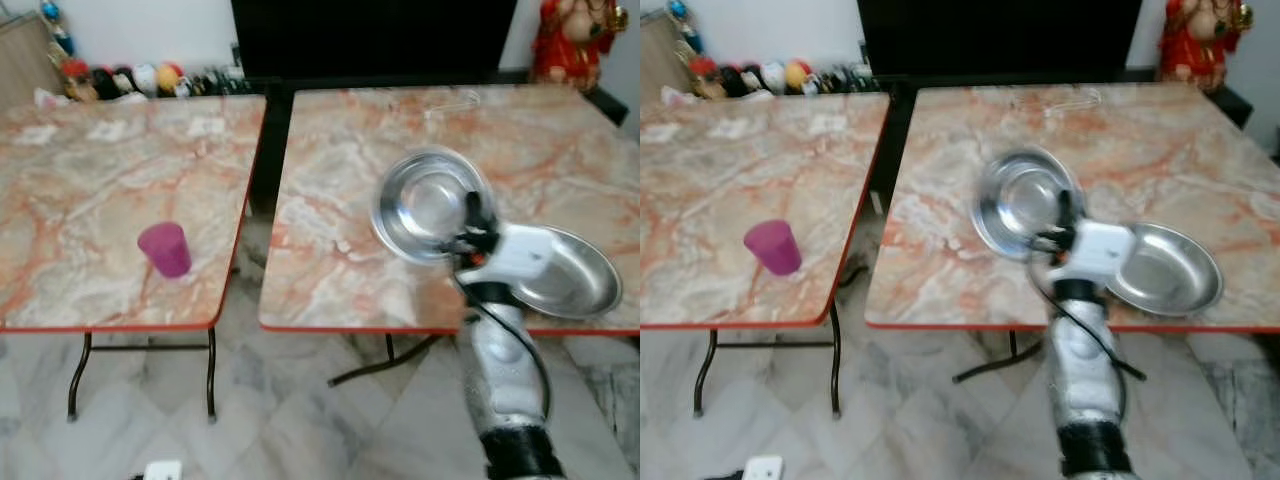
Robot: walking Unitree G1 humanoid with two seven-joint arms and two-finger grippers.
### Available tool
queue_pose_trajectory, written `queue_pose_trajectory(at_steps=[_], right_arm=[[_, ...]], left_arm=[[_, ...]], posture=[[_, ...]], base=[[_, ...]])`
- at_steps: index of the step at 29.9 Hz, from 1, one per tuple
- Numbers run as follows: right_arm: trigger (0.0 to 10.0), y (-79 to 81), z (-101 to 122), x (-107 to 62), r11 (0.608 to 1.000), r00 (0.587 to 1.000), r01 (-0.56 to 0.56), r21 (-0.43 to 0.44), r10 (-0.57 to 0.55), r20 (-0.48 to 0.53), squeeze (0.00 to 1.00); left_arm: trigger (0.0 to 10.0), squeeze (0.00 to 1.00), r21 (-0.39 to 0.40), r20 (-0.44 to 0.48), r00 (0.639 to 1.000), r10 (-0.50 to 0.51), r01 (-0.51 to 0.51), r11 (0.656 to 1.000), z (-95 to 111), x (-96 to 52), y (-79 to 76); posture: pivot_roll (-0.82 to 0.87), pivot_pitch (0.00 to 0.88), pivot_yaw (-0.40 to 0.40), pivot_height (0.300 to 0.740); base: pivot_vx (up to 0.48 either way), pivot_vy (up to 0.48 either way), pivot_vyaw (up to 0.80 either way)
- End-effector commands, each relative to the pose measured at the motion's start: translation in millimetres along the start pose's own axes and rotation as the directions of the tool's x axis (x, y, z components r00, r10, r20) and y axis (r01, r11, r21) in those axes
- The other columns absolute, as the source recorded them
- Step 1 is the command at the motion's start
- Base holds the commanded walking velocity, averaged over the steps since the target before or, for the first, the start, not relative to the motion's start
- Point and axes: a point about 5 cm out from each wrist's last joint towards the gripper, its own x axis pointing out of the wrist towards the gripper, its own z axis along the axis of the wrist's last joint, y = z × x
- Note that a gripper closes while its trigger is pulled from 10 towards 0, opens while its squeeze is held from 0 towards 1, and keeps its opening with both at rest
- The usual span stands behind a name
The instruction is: Setting the table
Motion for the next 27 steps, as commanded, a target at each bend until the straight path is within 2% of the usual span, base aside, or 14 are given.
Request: queue_pose_trajectory(at_steps=[1, 3, 8, 9, 13, 15, 20, 21, 24, 25, 27], right_arm=[[10.0, 9.4, 3.6, 1.4, 1.000, 1.000, -0.017, 0.017, 0.017, 0.015, 0.00], [10.0, -2.7, 2.1, 2.4, 0.997, 0.997, 0.075, 0.036, -0.075, -0.001, 0.00], [10.0, -13.8, -0.9, 5.1, 0.984, 0.986, 0.164, 0.068, -0.162, -0.031, 0.00], [10.0, -22.9, -3.5, 7.0, 0.967, 0.970, 0.240, 0.084, -0.236, -0.057, 0.00], [10.0, -38.6, -9.4, 10.3, 0.919, 0.927, 0.370, 0.132, -0.357, -0.117, 0.00], [10.0, -44.7, -17.4, 14.2, 0.887, 0.896, 0.434, 0.156, -0.406, -0.182, 0.00], [10.0, -49.5, -21.3, 15.5, 0.857, 0.864, 0.491, 0.158, -0.455, -0.215, 0.00], [10.0, -49.9, -23.5, 15.2, 0.840, 0.850, 0.514, 0.172, -0.473, -0.231, 0.00], [10.0, -49.9, -26.3, 15.6, 0.823, 0.833, 0.540, 0.177, -0.492, -0.253, 0.00], [10.0, -51.9, -26.7, 18.3, 0.804, 0.816, 0.567, 0.179, -0.519, -0.255, 0.00], [10.0, -53.3, -26.5, 19.2, 0.800, 0.812, 0.574, 0.177, -0.526, -0.255, 0.00]], left_arm=[[10.0, 0.00, 0.026, -0.018, 1.000, 0.016, -0.016, 1.000, -3.5, -1.3, 8.0], [10.0, 0.00, 0.031, -0.020, 1.000, 0.018, -0.017, 0.999, -3.8, -1.6, 10.0], [10.0, 0.00, 0.038, -0.022, 1.000, 0.020, -0.019, 0.999, -3.5, -2.0, 14.1], [10.0, 0.00, 0.039, -0.023, 0.999, 0.024, -0.023, 0.999, -3.2, -2.4, 18.2], [10.0, 0.00, 0.038, -0.020, 1.000, 0.024, -0.023, 0.999, -1.4, -2.0, 19.1], [10.0, 0.00, 0.042, -0.017, 1.000, 0.020, -0.019, 0.999, -0.1, -1.4, 17.4], [10.0, 0.00, 0.050, -0.024, 1.000, 0.017, -0.016, 0.999, -2.0, -1.7, 15.8], [10.0, 0.00, 0.046, -0.025, 0.999, 0.021, -0.019, 0.999, -2.2, -1.7, 15.9], [10.0, 0.00, 0.042, -0.024, 0.999, 0.024, -0.023, 0.999, -2.2, -1.8, 16.4], [10.0, 0.00, 0.036, -0.031, 0.999, 0.031, -0.030, 0.999, -5.2, -2.8, 18.6], [10.0, 0.00, 0.033, -0.032, 0.999, 0.033, -0.032, 0.999, -5.7, -3.0, 18.8]], posture=[[-0.10, 0.000, 0.039, 0.740], [-0.10, 0.000, 0.044, 0.740], [-0.10, 0.000, 0.045, 0.740], [-0.10, 0.000, 0.045, 0.740], [-0.10, 0.000, 0.048, 0.740], [-0.10, 0.000, 0.050, 0.740], [-0.09, 0.000, 0.049, 0.740], [-0.09, 0.000, 0.048, 0.740], [-0.08, 0.000, 0.047, 0.740], [-0.07, 0.000, 0.046, 0.740], [-0.07, 0.000, 0.046, 0.740]], base=[[0.000, 0.000, 0.00], [0.000, 0.000, 0.00], [0.000, 0.000, 0.00], [0.000, 0.000, 0.00], [0.000, 0.000, 0.00], [0.000, 0.000, 0.00], [0.000, 0.000, 0.00], [0.000, 0.000, 0.00], [0.000, 0.000, 0.00], [0.000, 0.000, 0.00], [0.000, 0.000, 0.00]])
